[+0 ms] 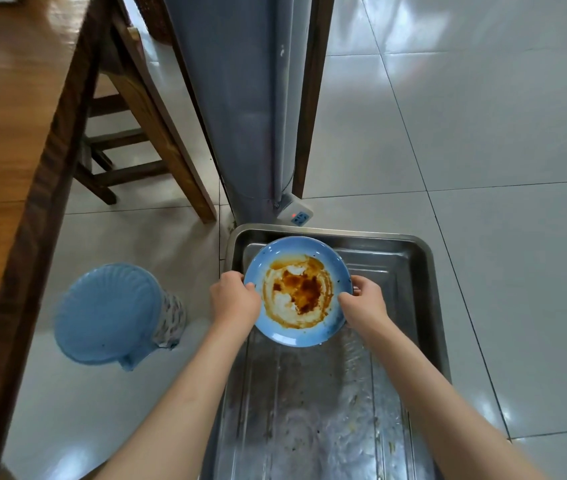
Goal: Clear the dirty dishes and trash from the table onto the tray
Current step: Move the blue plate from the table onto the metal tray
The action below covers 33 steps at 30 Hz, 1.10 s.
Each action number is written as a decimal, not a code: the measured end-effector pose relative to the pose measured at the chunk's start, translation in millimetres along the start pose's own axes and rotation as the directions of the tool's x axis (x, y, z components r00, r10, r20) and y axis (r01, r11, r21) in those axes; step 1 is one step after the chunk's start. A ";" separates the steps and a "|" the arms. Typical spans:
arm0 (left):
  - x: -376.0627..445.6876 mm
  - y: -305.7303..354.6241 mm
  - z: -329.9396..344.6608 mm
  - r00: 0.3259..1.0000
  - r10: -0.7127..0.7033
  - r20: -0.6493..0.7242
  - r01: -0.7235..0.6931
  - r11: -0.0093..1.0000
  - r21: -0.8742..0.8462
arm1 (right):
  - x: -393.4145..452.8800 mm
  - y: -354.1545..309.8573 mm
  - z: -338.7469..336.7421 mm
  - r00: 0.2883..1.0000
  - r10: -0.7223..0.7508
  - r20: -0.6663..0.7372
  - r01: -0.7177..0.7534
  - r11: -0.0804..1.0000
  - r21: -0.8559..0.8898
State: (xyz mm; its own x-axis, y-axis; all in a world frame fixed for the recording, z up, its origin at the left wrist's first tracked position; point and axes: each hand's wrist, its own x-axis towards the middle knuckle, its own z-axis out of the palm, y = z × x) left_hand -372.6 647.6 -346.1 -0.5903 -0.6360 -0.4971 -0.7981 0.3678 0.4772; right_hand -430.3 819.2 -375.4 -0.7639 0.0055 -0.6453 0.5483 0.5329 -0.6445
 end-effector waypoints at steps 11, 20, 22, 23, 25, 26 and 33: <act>-4.8 6.5 -1.8 0.997 -0.042 -0.070 0.044 0.999 0.027 | -1.5 -7.3 -1.3 0.998 0.060 0.019 -0.059 0.998 -0.026; -58.3 25.7 -49.1 0.984 0.119 -0.135 -0.131 0.988 -0.080 | -56.6 -48.6 -14.8 0.991 -0.124 -0.044 0.120 0.989 -0.092; -74.2 30.9 -73.2 0.975 0.183 -0.124 -0.198 0.973 -0.118 | -73.3 -64.4 -15.7 0.979 -0.196 -0.055 0.187 0.973 -0.138; -82.6 32.3 -89.4 0.969 0.214 -0.120 -0.229 0.964 -0.133 | -83.7 -75.1 -15.3 0.973 -0.224 -0.048 0.213 0.963 -0.165; -98.9 34.5 -119.1 0.952 0.278 -0.131 -0.296 0.944 -0.148 | -101.2 -94.2 -14.8 0.965 -0.263 -0.024 0.252 0.945 -0.210; -105.9 35.4 -131.6 0.941 0.307 -0.138 -0.327 0.933 -0.149 | -108.5 -103.3 -14.8 0.960 -0.279 -0.010 0.269 0.935 -0.230; -153.8 19.9 -238.7 0.880 0.432 -0.196 -0.462 0.875 -0.145 | -192.7 -170.0 -13.1 0.895 -0.434 0.103 0.443 0.841 -0.310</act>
State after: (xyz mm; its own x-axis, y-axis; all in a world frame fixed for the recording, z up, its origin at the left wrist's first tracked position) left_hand -268.9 590.9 -87.2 -0.8408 -0.5340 -0.0888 -0.4081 0.5176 0.7521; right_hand -380.8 738.7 -136.2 -0.8866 -0.3135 -0.3401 0.0170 0.7127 -0.7013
